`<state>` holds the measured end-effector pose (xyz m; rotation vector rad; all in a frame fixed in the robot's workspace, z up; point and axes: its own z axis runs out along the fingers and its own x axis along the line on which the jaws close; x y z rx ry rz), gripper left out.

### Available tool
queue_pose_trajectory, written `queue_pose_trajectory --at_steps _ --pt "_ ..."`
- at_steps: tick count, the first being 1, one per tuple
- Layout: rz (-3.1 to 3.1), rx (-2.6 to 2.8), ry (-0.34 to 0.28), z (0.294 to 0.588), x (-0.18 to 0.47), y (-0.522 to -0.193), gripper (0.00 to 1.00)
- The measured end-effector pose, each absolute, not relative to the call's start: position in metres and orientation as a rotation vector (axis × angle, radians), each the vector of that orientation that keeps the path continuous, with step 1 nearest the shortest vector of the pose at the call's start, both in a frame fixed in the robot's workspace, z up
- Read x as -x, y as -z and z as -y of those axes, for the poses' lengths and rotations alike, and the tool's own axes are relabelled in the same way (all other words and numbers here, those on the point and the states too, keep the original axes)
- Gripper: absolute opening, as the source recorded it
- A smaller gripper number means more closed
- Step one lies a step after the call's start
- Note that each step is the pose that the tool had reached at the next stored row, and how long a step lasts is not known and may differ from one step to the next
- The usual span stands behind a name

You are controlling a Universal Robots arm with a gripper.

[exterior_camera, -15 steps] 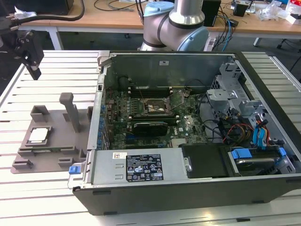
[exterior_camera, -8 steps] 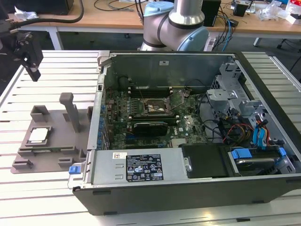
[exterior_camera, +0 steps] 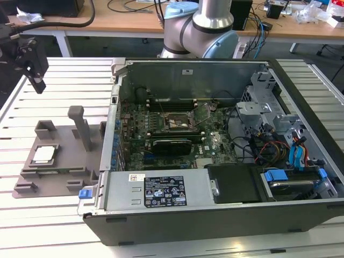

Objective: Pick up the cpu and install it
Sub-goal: 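Pick up the cpu and move it towards the insertion slot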

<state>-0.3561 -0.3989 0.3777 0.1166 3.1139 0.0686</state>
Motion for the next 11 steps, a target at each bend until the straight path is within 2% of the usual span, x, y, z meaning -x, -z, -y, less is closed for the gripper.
queue_pose_trajectory --at_steps 11 --pt "-3.114 -0.117 -0.069 0.3988 0.3588 -0.3727 0.69"
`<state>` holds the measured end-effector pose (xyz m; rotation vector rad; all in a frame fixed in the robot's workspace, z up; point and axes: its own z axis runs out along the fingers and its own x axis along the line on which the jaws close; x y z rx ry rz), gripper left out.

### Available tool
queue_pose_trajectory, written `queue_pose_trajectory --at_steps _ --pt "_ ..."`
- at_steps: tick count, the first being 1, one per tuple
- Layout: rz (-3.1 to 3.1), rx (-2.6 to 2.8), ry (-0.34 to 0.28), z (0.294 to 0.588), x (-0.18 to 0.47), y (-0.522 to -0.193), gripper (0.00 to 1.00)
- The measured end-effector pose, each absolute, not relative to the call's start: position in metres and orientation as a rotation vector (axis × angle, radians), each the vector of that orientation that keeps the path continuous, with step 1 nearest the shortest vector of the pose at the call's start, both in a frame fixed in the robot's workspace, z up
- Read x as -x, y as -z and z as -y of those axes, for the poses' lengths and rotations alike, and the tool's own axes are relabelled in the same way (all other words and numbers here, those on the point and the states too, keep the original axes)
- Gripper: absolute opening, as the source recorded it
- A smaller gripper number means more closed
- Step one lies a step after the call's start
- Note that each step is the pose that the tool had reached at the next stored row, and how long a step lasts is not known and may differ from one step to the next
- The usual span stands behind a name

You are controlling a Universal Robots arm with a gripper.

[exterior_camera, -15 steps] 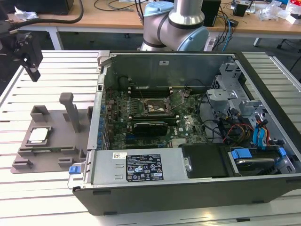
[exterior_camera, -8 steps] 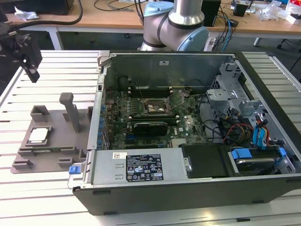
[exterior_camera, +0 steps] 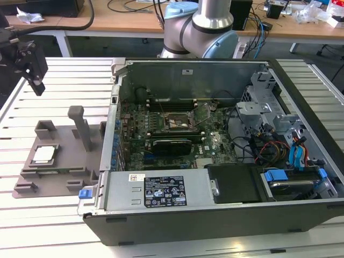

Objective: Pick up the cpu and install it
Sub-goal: 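Pick up the cpu and move it towards the insertion slot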

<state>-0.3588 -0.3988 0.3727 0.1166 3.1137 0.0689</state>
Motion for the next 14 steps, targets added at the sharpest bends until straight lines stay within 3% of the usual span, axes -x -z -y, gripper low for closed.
queue_pose_trajectory --at_steps 14 --pt "-3.114 -0.117 -0.069 0.3988 0.3616 -0.3668 0.69"
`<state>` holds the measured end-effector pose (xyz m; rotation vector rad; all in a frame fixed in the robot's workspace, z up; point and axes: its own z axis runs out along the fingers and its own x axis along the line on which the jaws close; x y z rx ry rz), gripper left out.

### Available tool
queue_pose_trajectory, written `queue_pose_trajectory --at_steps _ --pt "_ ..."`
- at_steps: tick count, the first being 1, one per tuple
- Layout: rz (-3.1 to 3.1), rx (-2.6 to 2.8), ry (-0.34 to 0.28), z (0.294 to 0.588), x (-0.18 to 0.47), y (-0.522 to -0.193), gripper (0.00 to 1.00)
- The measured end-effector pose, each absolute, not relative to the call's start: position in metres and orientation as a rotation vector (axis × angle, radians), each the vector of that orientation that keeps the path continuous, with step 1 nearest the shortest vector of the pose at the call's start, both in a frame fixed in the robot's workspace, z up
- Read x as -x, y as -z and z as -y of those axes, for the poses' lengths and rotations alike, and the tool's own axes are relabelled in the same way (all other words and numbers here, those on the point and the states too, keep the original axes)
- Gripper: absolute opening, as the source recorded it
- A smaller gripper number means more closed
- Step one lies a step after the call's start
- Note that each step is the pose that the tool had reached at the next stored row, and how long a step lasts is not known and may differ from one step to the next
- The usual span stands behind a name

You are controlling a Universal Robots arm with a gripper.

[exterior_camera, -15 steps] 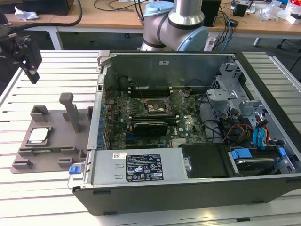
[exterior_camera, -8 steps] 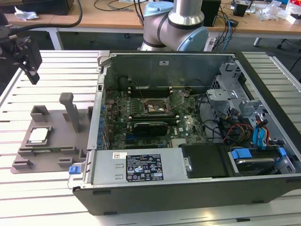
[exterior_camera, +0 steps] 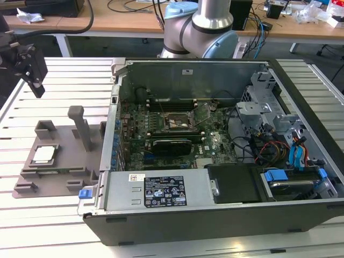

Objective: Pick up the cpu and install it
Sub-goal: 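Pick up the cpu and move it towards the insertion slot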

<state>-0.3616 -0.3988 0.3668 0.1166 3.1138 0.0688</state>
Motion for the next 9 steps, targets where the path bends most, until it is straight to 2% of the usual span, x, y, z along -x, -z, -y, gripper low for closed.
queue_pose_trajectory --at_steps 9 --pt "-3.114 -0.117 -0.069 0.3988 0.3631 -0.362 0.69"
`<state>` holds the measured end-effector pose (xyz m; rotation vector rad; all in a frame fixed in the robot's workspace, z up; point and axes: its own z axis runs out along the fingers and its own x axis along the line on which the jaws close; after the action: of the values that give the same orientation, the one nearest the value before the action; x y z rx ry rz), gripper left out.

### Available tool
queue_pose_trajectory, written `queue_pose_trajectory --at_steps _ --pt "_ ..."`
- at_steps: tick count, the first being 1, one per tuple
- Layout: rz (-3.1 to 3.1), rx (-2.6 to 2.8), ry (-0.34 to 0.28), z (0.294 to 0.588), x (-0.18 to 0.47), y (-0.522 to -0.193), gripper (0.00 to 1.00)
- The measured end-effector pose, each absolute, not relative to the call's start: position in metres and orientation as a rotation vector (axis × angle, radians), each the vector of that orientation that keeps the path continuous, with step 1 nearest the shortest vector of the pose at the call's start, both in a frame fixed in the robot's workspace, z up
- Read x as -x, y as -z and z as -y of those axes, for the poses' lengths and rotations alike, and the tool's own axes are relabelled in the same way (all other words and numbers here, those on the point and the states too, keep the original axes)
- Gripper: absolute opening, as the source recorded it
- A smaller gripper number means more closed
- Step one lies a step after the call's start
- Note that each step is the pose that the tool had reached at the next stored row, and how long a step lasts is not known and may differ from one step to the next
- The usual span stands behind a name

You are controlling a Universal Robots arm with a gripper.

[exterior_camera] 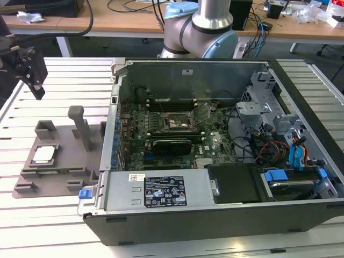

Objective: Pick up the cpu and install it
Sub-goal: 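Pick up the cpu and move it towards the insertion slot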

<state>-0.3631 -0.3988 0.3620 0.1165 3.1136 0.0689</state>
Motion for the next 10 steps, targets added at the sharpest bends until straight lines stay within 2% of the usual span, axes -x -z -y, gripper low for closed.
queue_pose_trajectory --at_steps 10 --pt "-3.114 -0.117 -0.069 0.3988 0.3649 -0.357 0.69"
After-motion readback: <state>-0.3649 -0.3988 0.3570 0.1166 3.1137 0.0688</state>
